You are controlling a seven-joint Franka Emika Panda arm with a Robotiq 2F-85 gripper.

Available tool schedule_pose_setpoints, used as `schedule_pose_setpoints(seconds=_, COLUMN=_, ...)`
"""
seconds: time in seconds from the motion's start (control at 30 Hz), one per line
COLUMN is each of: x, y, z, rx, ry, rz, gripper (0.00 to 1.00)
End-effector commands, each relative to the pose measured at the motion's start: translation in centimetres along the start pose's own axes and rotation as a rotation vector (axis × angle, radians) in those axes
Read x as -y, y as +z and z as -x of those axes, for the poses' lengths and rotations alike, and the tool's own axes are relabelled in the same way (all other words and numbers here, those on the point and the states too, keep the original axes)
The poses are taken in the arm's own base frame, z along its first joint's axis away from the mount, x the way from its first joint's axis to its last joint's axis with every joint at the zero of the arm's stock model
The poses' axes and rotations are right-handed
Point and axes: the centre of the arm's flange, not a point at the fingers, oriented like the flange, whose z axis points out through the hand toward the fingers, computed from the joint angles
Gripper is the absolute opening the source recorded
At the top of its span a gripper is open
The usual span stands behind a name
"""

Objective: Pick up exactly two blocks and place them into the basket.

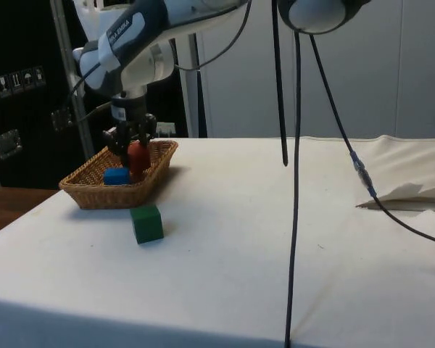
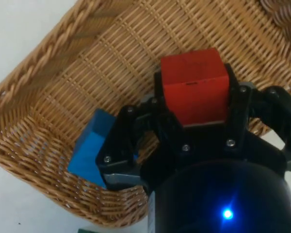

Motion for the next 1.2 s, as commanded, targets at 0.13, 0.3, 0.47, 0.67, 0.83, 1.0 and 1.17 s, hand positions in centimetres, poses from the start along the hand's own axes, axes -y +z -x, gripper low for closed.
schedule_pose_setpoints(seconds=0.13, x=0.2, y=0.1, z=-0.3, rx=0.005, ry=0.000, rz=-0.003, gripper=0.11)
schedule_pose_setpoints(seconds=0.3, x=0.2, y=0.1, z=-0.3, rx=0.005, ry=-0.001, rz=-0.002, gripper=0.56)
schedule_pose_setpoints(seconds=0.47, x=0.2, y=0.1, z=-0.3, rx=0.005, ry=0.000, rz=-0.001, gripper=1.00)
schedule_pose_setpoints(seconds=0.67, x=0.3, y=0.1, z=-0.2, rx=0.005, ry=-0.001, rz=-0.001, gripper=1.00)
schedule_pose_setpoints(seconds=0.83, x=-0.3, y=-2.2, z=-0.3, rx=0.004, ry=0.001, rz=-0.002, gripper=1.00)
schedule_pose_setpoints(seconds=1.0, x=-0.7, y=-4.0, z=0.1, rx=0.008, ry=0.004, rz=-0.004, gripper=1.00)
schedule_pose_setpoints(seconds=1.17, x=-1.0, y=-5.9, z=0.6, rx=0.010, ry=0.006, rz=-0.005, gripper=1.00)
